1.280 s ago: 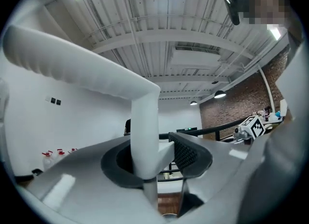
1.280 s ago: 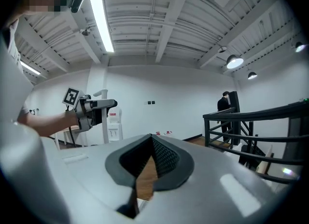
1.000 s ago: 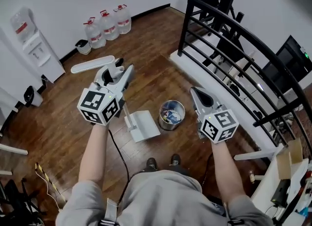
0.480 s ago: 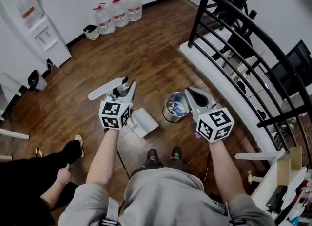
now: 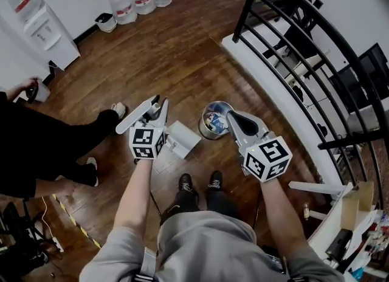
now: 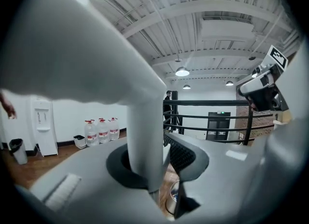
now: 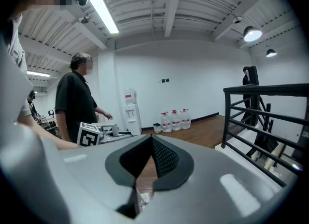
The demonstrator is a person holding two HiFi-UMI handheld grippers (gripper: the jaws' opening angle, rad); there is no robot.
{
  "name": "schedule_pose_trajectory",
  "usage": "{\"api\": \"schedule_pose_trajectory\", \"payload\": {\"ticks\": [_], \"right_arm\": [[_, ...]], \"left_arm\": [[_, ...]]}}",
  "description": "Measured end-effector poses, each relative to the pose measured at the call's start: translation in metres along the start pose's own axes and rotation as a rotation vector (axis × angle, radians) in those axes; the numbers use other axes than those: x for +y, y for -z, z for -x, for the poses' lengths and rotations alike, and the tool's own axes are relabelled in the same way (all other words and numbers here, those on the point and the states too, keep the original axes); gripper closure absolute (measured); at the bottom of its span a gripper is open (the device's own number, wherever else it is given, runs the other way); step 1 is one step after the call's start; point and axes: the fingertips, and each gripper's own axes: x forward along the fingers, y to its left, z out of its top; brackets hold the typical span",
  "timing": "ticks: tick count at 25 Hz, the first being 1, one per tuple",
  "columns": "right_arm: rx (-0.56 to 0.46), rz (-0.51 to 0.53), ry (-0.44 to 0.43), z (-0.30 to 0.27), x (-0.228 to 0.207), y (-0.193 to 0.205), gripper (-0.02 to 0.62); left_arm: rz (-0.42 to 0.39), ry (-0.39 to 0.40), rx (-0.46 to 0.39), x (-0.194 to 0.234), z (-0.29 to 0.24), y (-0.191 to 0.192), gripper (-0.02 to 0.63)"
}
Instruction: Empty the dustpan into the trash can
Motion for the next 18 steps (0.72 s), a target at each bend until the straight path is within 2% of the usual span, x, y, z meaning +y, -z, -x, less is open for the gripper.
{"api": "schedule_pose_trajectory", "payload": {"ticks": [11,18], "right_arm": [[0.05,-0.033,-0.005,-0.019,-0.027,0.032,0.595],[0.079,-0.039,-0.016,-0.027,-0.03,0.047,0.595]], "left_arm": [[-0.01,-0.039,-0.032,0.009,-0.046,0.033,0.503],[0.001,-0.054,-0.004,0.019,-0.051,0.071,0.506]]}}
